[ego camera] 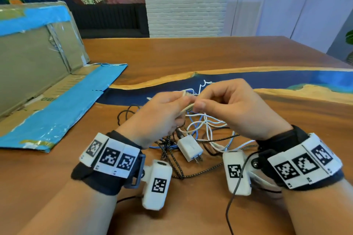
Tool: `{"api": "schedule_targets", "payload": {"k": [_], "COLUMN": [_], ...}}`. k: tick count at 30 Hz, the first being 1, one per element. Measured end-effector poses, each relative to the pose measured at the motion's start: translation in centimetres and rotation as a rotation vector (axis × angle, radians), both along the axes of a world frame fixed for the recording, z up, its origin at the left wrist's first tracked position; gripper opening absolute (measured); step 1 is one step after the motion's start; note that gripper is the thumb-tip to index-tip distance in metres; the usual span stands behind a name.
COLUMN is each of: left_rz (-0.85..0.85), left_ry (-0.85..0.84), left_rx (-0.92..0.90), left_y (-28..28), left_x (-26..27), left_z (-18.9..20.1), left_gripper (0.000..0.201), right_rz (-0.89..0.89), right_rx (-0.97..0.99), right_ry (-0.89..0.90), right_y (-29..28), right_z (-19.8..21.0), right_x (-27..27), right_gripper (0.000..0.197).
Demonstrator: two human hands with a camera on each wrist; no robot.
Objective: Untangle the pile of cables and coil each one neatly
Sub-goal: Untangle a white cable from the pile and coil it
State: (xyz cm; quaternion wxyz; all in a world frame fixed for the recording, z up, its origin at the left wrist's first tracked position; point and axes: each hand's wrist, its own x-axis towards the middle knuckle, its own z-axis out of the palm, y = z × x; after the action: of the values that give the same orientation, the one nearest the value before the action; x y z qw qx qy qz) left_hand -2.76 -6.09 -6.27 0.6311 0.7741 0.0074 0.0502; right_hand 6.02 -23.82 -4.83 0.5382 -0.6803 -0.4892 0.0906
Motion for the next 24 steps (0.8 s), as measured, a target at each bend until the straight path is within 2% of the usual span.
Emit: {"api": "schedule_targets", "payload": {"k": [2, 6, 8, 12, 15, 18, 21, 24], "left_rz": [-0.115, -0.240, -0.271, -0.337, -0.286, -0.144, 0.039, 0.149], "left_ry": [0.040, 0.037, 0.029, -0.050, -0.163, -0.270, -0.339, -0.367], "left_rx": [-0.021, -0.149, -0.288, -0.630, -0.778, -0.827, -0.802, -0.670], "left_y": [-0.4, -0.2, 0.0, 0.1, 0.4, 0.0, -0.5, -0.6], "left_x": [-0.2, -0.6, -0.7, -0.8, -0.7, -0.5, -0.3, -0.1], "left_z": [-0.1, 0.0, 0.1, 0.8, 1.2, 1.1, 1.0, 1.0], "left_gripper": [0.048, 0.055, 0.049, 0.041, 0.050, 0.051, 0.049, 0.043], "right_rz": [-0.040, -0.127, -0.127, -0.176, -0.186, -0.144, -0.066, -0.001], "right_rx": [0.082, 0.127, 0.154, 0.145, 0.041, -0.126, -0.272, -0.364], "right_ry": [0.032, 0.026, 0.039, 0.078, 0.115, 0.101, 0.059, 0.001], "right_y": [-0.1, 0.3, 0.3, -0.1, -0.1, 0.2, 0.8, 1.3], "right_z": [-0.2, -0.8, -0.7, -0.7, -0.9, -1.2, -1.3, -1.4], "right_x": [0.6, 1.0, 1.2, 1.6, 1.9, 1.7, 0.6, -0.4], "right_gripper": [0.017, 0.009, 0.005, 0.016, 0.017, 0.016, 0.015, 0.019]}}
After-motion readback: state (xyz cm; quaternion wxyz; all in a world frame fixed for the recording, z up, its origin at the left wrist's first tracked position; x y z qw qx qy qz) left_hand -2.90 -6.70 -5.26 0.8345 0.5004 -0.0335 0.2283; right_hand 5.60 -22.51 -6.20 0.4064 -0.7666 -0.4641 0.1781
